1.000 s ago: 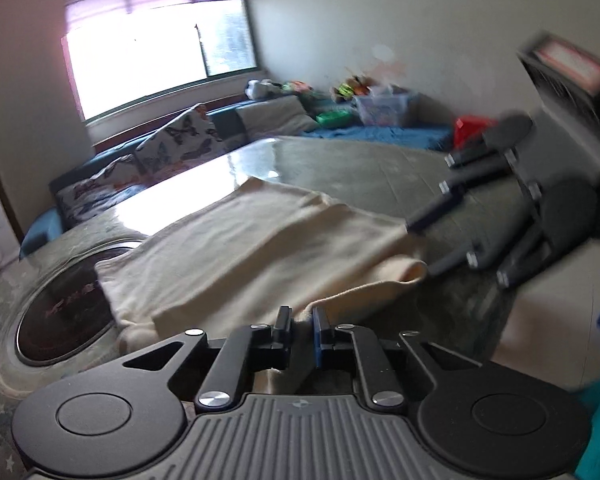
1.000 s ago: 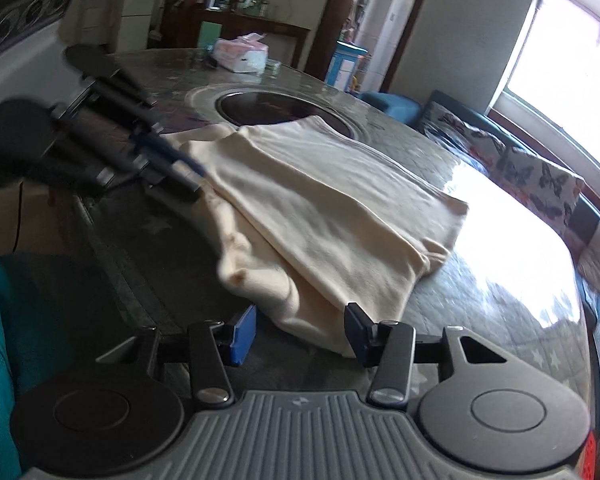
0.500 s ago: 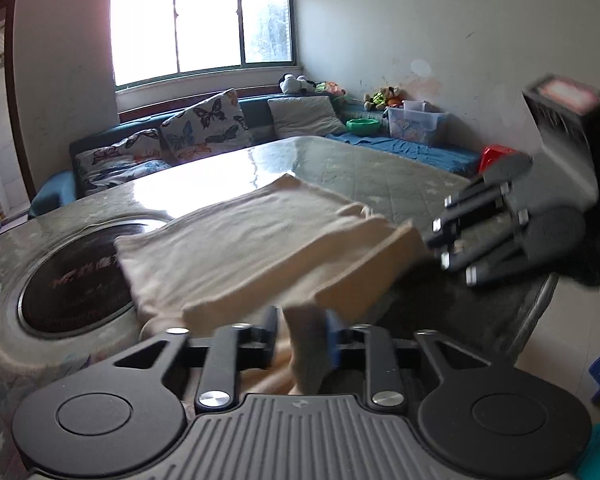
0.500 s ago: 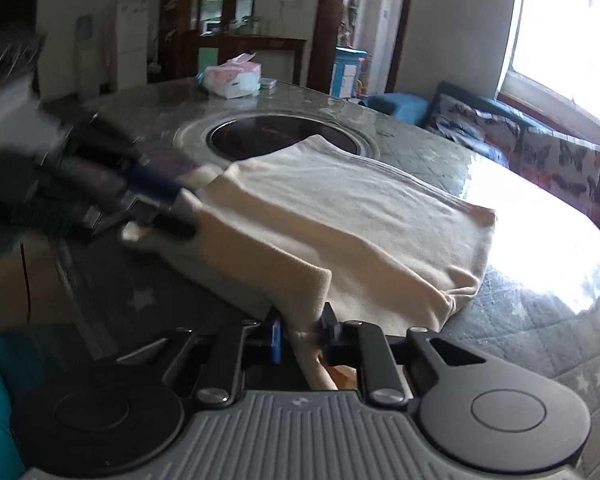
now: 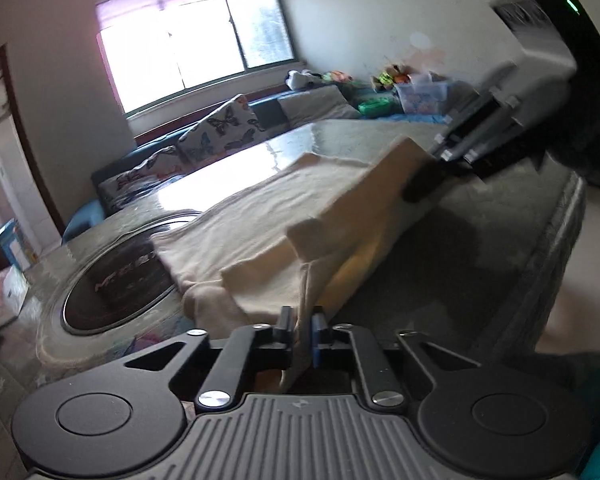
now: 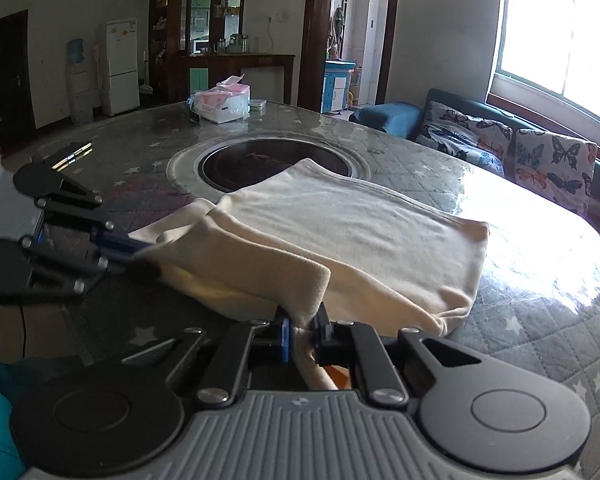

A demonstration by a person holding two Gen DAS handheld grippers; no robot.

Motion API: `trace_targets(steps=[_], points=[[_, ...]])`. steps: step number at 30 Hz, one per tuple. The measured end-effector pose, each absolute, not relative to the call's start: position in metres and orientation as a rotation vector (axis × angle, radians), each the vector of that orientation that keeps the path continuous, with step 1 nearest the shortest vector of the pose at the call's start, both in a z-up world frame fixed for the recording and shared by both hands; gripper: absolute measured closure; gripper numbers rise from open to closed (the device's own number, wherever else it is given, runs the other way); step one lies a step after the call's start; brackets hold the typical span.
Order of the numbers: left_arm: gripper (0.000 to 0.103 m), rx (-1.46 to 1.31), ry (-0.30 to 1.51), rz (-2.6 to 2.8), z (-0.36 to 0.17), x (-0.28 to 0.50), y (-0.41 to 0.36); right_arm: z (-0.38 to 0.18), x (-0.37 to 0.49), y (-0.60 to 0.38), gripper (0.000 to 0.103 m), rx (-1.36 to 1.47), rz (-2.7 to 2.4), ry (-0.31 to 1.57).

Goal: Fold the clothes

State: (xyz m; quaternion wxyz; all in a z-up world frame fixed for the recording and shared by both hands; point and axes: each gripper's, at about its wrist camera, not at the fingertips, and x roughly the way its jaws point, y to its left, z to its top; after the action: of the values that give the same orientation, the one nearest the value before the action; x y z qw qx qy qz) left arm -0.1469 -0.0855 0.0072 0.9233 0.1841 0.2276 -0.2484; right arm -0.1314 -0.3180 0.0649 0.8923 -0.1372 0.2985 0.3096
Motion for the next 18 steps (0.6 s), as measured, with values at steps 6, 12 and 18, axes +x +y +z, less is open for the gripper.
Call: trace_targets(steps=[6, 12, 18], points=[[0.098, 0.340, 0.439, -0.519, 0.025, -0.160, -0.076, 0.076, -0.148, -0.317, 0.094, -0.283, 0.649, 0.582], [0.098, 0.309, 0.427, -0.546, 0.048, -0.192, -0.064, 0.097, -0.182, -0.318, 0.094, -0.283, 0.688, 0.564], [0.098, 0.292, 0.419, -0.572, 0.062, -0.228, -0.051, 0.113, -0.227, -0.312, 0.094, -0.317, 0.746, 0.570]])
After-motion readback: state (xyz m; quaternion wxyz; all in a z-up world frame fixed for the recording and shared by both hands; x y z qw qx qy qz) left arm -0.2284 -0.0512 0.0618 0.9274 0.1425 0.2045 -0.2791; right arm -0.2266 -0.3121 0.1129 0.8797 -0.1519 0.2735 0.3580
